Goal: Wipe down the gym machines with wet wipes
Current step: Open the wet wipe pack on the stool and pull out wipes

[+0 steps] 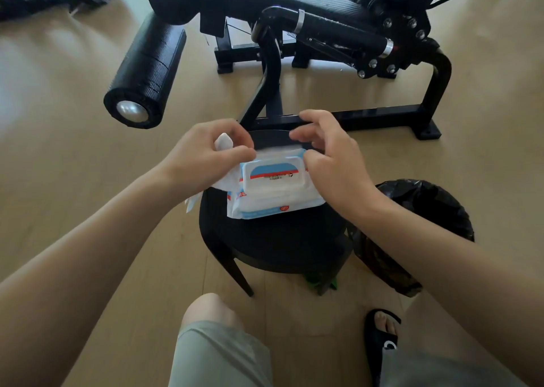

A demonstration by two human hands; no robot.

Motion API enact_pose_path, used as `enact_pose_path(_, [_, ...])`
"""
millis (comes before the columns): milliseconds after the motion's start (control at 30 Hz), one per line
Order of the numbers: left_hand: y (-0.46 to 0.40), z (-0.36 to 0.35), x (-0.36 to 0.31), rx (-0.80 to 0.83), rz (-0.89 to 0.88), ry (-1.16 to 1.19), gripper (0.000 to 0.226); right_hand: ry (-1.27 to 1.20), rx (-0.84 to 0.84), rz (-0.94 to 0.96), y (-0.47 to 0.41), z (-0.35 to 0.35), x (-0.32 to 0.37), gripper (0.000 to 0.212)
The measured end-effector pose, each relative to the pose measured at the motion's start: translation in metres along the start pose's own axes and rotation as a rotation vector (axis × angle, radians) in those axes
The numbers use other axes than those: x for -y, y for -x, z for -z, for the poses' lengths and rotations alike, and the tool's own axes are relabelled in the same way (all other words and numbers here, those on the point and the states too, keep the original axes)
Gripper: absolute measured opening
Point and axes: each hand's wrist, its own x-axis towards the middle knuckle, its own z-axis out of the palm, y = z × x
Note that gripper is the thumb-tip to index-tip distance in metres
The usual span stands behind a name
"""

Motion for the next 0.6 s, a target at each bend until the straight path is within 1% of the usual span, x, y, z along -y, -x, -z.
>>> enact_pose_path(33, [0.003,0.001,-0.001,0.066,-0.032,-0.035,0.008,0.081,-0.041,0.112,0.004,0.001,-0.002,0.047])
enact_pose_path(67, [0.005,0.001,-0.001,0.159,-0.056,-0.102,0.01,0.166,-0.044,0.226,0.009,0.001,-0.006,0.038])
enact_pose_path(100, [0.007,-0.001,0.0,0.236,-0.08,-0.2,0.011,0.262,-0.001,0.327,0.014,0.001,-0.011,0.033])
enact_pose_path(133, [0.007,-0.005,0.001,0.265,-0.115,-0.305,0.012,0.371,0.063,0.407,0.018,0.0,-0.017,0.034])
enact_pose_path(200, [0.005,-0.012,0.004,0.221,-0.191,-0.439,0.013,0.536,0.163,0.486,0.025,-0.005,-0.027,0.039])
enact_pose_path(300, [0.0,-0.022,0.006,0.181,-0.24,-0.506,0.015,0.565,0.141,0.529,0.03,-0.011,-0.037,0.038])
enact_pose_path(467, [-0.011,-0.033,0.002,0.22,-0.2,-0.571,0.018,0.523,0.106,0.534,0.026,-0.016,-0.04,0.034])
enact_pose_path(533, [-0.013,-0.032,0.001,0.24,-0.15,-0.539,0.02,0.513,0.136,0.532,0.022,-0.014,-0.035,0.033])
enact_pose_path(600, [-0.013,-0.025,-0.004,0.305,-0.027,-0.42,0.023,0.489,0.205,0.465,0.014,-0.01,-0.025,0.034])
